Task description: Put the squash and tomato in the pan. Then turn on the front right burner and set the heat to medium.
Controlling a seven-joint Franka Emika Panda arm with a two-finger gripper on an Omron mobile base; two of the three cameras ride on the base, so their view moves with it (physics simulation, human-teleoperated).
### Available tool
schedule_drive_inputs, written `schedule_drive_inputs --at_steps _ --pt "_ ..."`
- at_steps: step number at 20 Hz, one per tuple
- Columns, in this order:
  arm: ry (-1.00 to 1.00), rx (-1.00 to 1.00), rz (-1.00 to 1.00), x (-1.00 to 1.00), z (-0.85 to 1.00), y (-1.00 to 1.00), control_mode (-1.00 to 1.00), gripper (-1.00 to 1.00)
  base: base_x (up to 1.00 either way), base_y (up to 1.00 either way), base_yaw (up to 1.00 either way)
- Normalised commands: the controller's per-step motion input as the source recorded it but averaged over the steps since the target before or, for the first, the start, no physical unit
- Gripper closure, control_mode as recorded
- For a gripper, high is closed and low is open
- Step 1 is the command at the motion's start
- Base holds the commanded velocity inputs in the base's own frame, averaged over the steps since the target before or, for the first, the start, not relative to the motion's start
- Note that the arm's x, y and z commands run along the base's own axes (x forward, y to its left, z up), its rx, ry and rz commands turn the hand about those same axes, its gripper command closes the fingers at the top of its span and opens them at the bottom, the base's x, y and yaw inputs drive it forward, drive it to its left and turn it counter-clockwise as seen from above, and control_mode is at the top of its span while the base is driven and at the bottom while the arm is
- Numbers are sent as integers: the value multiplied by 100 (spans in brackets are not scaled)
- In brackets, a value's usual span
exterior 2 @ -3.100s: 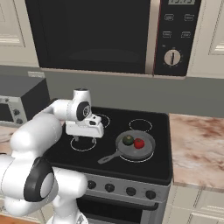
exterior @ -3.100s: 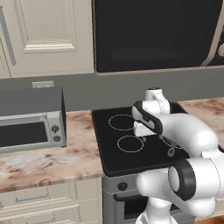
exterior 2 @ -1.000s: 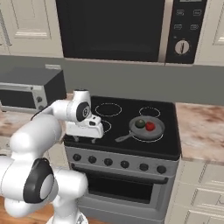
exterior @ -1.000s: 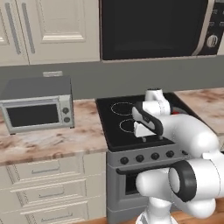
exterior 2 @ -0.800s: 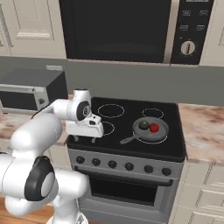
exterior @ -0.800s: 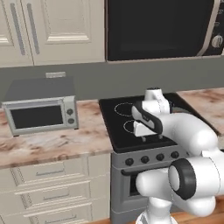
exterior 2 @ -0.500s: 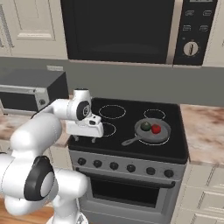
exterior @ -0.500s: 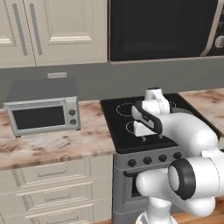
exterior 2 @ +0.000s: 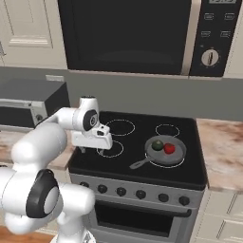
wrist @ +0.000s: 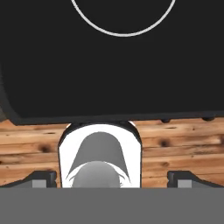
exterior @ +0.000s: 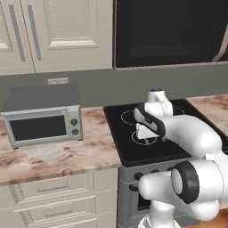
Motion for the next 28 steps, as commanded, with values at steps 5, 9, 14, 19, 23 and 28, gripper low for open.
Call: schedule_drive_inputs --at_steps 5,9,14,19,23,28 --pt "0 0 0 0 0 0 100 -100 22 35 -7" --pt "0 0 0 0 0 0 100 -100 61 31 -4" --pt "0 0 0 0 0 0 100 -100 76 6 1" --pt "0 0 0 0 0 0 100 -100 0 0 0" --pt "0 0 0 0 0 0 100 -100 0 0 0" --pt "0 0 0 0 0 0 100 -100 0 0 0"
